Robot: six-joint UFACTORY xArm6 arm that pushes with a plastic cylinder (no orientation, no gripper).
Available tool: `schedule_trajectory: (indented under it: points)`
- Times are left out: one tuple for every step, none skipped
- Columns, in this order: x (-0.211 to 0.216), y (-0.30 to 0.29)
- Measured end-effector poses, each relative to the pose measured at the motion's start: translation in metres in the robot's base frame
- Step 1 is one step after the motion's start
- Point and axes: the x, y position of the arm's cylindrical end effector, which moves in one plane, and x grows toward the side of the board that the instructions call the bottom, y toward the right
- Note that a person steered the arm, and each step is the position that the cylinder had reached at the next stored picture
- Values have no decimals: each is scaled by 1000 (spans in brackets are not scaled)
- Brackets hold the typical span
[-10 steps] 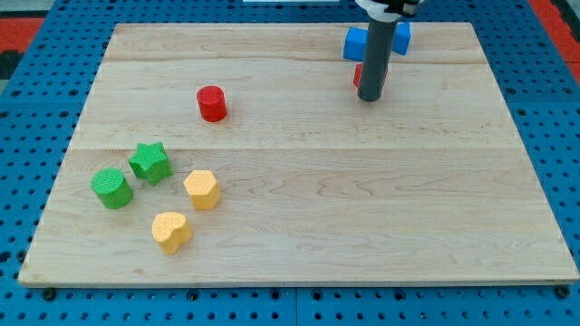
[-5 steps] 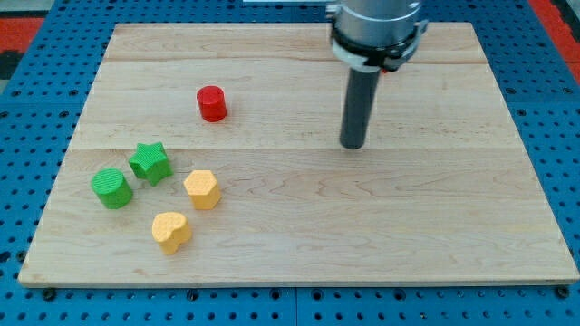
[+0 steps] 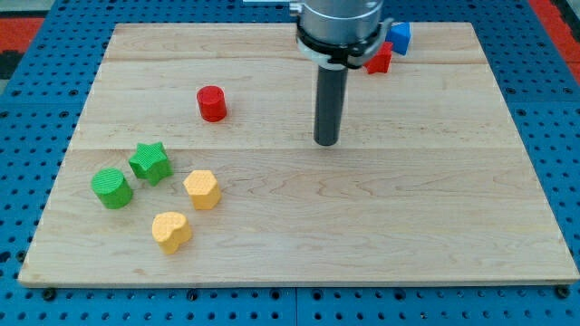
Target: Move the red circle closer to red star
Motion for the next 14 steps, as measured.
schedule_trajectory:
  points:
    - [0,0]
    - [0,0]
    - [6,-5]
    - [33,-18]
    - [19,-80]
    - [-10,-170]
    - [-38,-197]
    - [-64,-144]
    - [-95,-55]
    - [-78,-35]
    - [-43,-55]
    - [-66,-20]
    - [-95,3]
    - [-75,3]
